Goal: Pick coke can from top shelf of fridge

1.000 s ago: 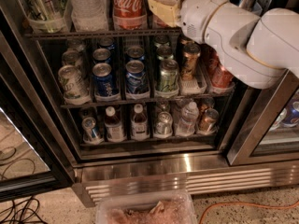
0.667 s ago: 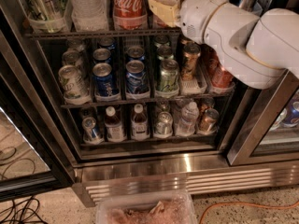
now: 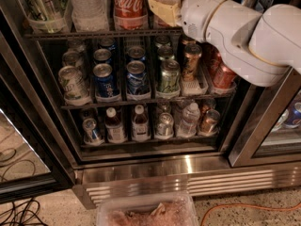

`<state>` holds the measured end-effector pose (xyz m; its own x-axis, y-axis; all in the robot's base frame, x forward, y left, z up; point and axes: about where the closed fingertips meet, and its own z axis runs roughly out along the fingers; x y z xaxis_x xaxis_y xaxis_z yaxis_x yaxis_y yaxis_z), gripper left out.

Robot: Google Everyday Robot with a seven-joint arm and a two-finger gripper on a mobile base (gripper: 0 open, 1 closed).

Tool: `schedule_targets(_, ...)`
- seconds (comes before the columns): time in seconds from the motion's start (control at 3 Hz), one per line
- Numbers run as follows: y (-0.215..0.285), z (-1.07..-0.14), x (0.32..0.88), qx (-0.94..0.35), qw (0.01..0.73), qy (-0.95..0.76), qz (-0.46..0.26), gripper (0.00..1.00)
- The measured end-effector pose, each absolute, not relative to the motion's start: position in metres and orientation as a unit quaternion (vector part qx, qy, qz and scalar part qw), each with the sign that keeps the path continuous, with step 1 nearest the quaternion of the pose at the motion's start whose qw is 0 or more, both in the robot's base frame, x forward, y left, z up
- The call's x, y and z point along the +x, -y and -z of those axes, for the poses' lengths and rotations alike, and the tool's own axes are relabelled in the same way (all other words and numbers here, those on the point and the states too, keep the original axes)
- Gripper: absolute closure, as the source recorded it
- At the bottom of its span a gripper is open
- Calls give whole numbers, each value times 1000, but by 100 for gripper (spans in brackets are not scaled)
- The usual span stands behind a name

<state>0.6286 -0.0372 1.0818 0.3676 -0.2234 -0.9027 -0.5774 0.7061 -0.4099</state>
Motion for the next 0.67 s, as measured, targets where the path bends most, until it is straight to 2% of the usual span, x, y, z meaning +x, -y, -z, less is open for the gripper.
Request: schedule_targets(0.67, 44, -1111, 626, -356, 764, -526, -115, 100)
